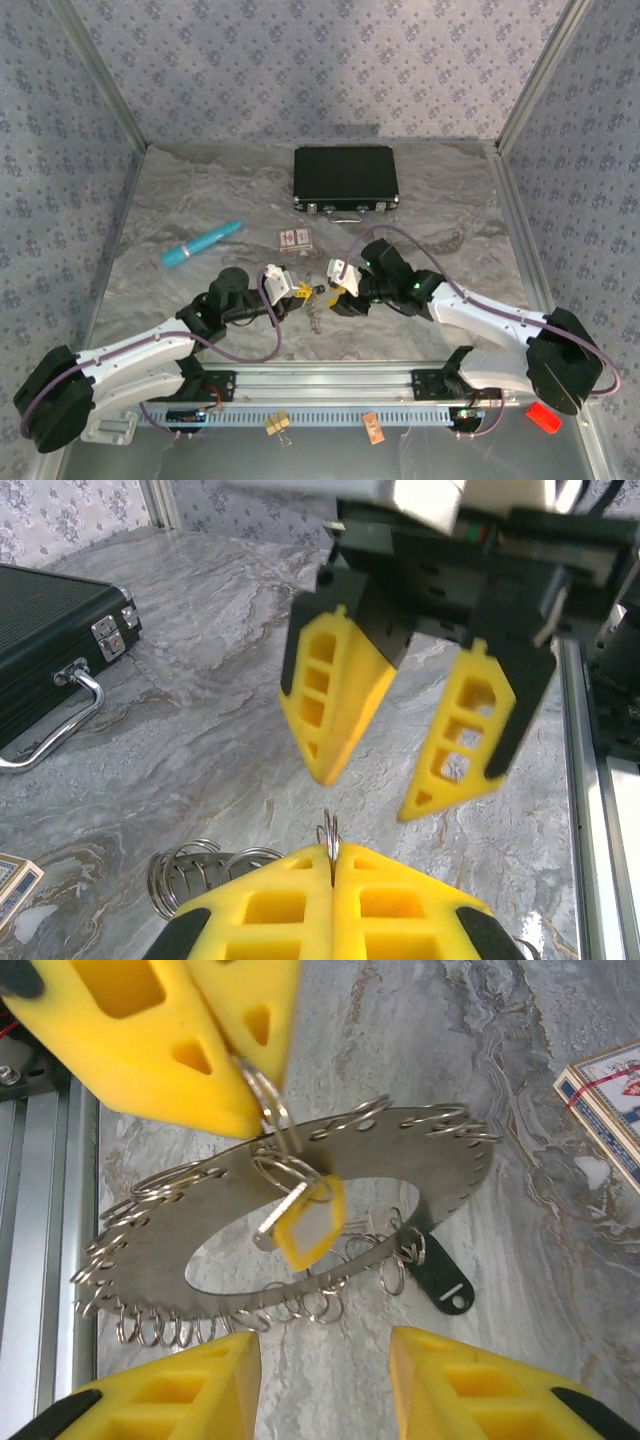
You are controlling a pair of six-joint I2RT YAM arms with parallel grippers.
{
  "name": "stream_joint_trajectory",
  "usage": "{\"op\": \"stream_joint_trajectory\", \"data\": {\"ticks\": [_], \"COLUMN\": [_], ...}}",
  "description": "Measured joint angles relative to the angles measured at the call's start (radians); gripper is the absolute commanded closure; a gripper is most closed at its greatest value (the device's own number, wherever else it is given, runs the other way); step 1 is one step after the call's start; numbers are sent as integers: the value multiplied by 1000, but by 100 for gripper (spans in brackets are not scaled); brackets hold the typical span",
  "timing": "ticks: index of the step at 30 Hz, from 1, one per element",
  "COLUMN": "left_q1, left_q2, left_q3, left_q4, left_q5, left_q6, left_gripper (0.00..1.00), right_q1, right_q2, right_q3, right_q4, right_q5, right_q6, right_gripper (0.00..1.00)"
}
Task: Put the keys on the keyring
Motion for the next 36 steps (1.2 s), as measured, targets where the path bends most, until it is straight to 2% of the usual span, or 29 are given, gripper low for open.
{"op": "stream_joint_trajectory", "data": {"ticks": [11,19,22,29,32,36], "left_q1": [3,5,5,5,5,5], "left_q2": [0,0,0,0,0,0], "left_q3": [0,0,0,0,0,0], "left_q4": [1,1,1,1,0,-1], "left_q5": [0,0,0,-3,-5,-8], "left_q6": [-8,-10,-15,-15,-15,-14], "left_gripper": [100,100,100,100,100,100], "right_q1": [80,95,95,97,97,97], "right_q2": [54,104,113,111,89,42], "right_q3": [-103,-109,-110,-110,-110,-108], "right_q4": [300,418,446,454,427,360], "right_q5": [72,127,146,169,173,188], "right_q6": [103,139,146,149,135,114], "right_gripper": [59,62,67,88,100,100]}}
